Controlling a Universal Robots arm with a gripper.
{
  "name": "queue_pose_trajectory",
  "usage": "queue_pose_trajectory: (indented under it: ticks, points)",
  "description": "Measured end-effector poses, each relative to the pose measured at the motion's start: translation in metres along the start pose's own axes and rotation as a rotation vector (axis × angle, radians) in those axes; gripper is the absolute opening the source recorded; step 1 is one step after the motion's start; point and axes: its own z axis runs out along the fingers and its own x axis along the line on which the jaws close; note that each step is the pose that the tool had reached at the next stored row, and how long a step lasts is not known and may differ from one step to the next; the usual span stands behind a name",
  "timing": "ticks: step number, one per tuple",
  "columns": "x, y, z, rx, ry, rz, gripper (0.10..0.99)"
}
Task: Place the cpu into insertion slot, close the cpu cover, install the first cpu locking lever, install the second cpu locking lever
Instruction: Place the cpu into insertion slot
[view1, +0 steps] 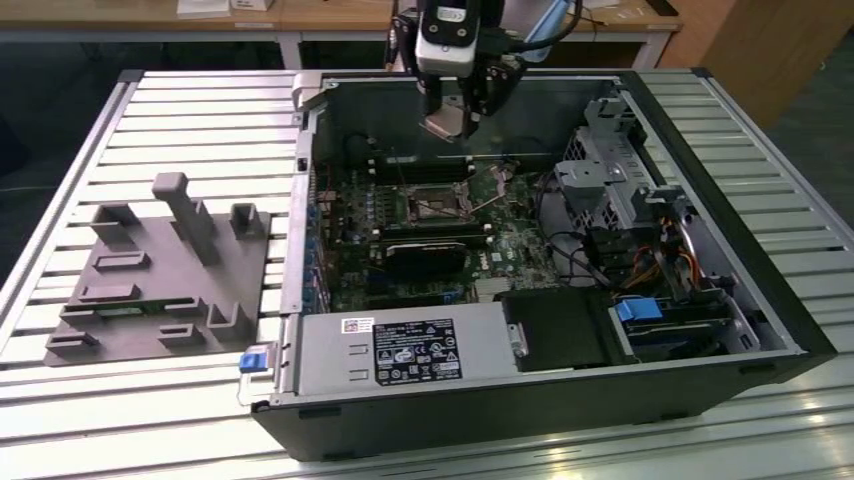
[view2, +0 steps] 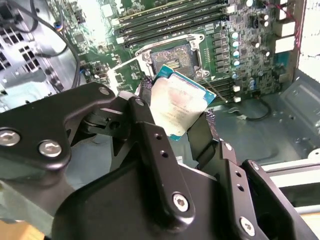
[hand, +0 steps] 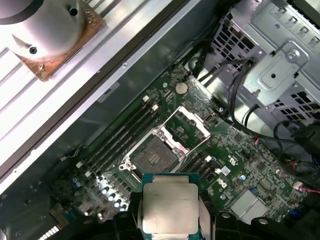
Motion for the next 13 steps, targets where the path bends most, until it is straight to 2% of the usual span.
queue_pose_trajectory:
  ticks: [13]
  points:
    - [0.0002, -0.0004, 0.0027, -0.003, -0.016, 0.18, 0.537]
